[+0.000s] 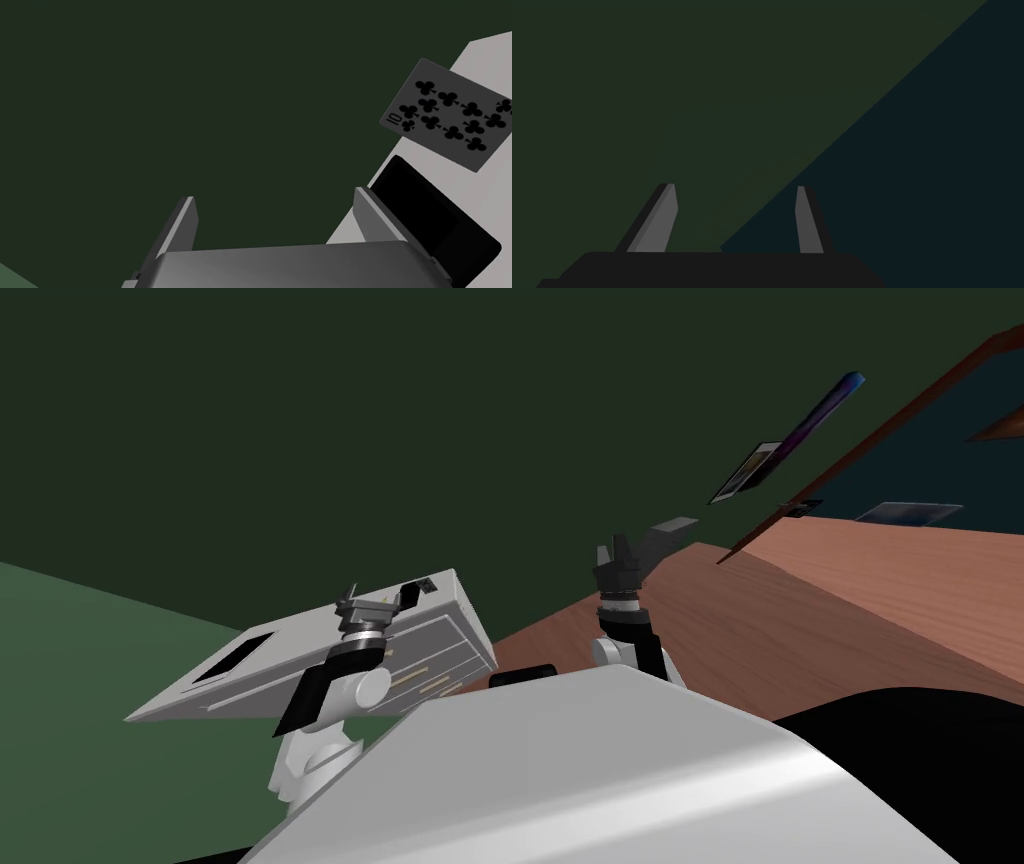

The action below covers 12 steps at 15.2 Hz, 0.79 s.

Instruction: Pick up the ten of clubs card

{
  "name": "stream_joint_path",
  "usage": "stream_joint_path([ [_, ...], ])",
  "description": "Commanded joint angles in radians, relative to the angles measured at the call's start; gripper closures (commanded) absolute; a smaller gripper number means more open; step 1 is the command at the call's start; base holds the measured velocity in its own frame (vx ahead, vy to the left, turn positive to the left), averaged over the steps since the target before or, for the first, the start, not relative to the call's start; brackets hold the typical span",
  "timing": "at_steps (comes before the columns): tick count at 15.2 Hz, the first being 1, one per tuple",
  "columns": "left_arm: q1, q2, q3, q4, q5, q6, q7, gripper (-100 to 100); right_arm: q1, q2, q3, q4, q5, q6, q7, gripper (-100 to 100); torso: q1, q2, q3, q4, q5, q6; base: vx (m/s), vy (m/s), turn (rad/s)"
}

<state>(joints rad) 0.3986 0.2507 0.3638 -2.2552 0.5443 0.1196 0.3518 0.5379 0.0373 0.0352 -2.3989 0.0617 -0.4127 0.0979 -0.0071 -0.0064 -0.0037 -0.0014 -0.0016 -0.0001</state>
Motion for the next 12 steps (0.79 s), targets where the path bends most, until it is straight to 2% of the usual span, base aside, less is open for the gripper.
stream_joint_path([
  [1,-0.006,0.0,0.017,0.001,0.027,0.035,0.02,-100,0.0,0.0,0.0,0.0,0.0,0.0,0.0,0,0.0,0.0,0.0,0.0,0.0,0.0,0.078,-0.094,0.047],
  [2,-0.01,-0.003,0.034,-0.001,0.057,0.066,0.039,-100,0.0,0.0,0.0,0.0,0.0,0.0,0.0,0,0.0,0.0,0.0,0.0,0.0,0.0,0.086,-0.11,0.062],
  [3,-0.01,-0.003,0.034,-0.001,0.057,0.07,0.039,-100,0.0,0.0,0.0,0.0,0.0,0.0,0.0,0,0.0,-0.001,0.0,0.0,0.0,0.0,0.069,-0.099,0.059],
  [4,-0.013,-0.008,0.051,-0.003,0.087,0.101,0.058,-100,0.0,0.0,0.0,0.0,0.0,0.0,0.0,0,0.0,0.0,0.0,0.0,0.0,0.0,0.069,-0.107,0.059],
  [5,-0.013,-0.008,0.051,-0.003,0.087,0.104,0.058,-100,0.0,0.0,0.0,0.0,0.0,0.0,0.0,0,0.0,0.0,0.0,0.0,0.0,0.0,0.067,-0.101,0.051],
  [6,-0.017,-0.012,0.068,-0.005,0.116,0.137,0.077,-100,0.0,0.0,0.0,0.0,0.0,0.0,0.0,0,0.0,0.0,0.0,0.0,0.0,0.0,0.079,-0.105,0.066],
  [7,-0.017,-0.012,0.068,-0.005,0.116,0.137,0.077,-100,0.0,0.0,0.0,0.0,0.0,0.0,0.0,0,0.0,0.0,0.0,0.0,0.0,0.0,0.066,-0.101,0.054],
  [8,-0.021,-0.017,0.084,-0.007,0.144,0.169,0.095,-100,0.0,0.0,0.0,0.0,0.0,0.0,0.0,0,0.0,0.0,0.0,0.0,0.0,0.0,0.066,-0.099,0.057],
  [9,-0.021,-0.017,0.084,-0.007,0.144,0.169,0.095,-100,0.0,0.0,0.0,0.0,0.0,0.0,0.0,0,0.0,0.0,0.0,0.0,0.0,0.0,0.063,-0.088,0.047],
  [10,-0.024,-0.022,0.1,-0.008,0.171,0.2,0.113,-100,0.0,0.0,0.0,0.0,0.0,0.0,0.0,0,0.001,0.0,0.0,0.0,0.0,0.0,0.055,-0.092,0.052],
  [11,-0.024,-0.022,0.1,-0.008,0.171,0.2,0.113,-100,0.0,0.0,0.0,0.0,0.0,0.0,0.0,0,0.001,0.001,0.0,0.0,0.0,0.0,0.053,-0.085,0.051],
  [12,-0.027,-0.027,0.115,-0.01,0.197,0.23,0.13,-100,0.0,0.0,0.0,0.0,0.0,0.0,0.0,0,0.001,0.001,0.0,0.0,0.0,0.0,0.068,-0.088,0.056],
])
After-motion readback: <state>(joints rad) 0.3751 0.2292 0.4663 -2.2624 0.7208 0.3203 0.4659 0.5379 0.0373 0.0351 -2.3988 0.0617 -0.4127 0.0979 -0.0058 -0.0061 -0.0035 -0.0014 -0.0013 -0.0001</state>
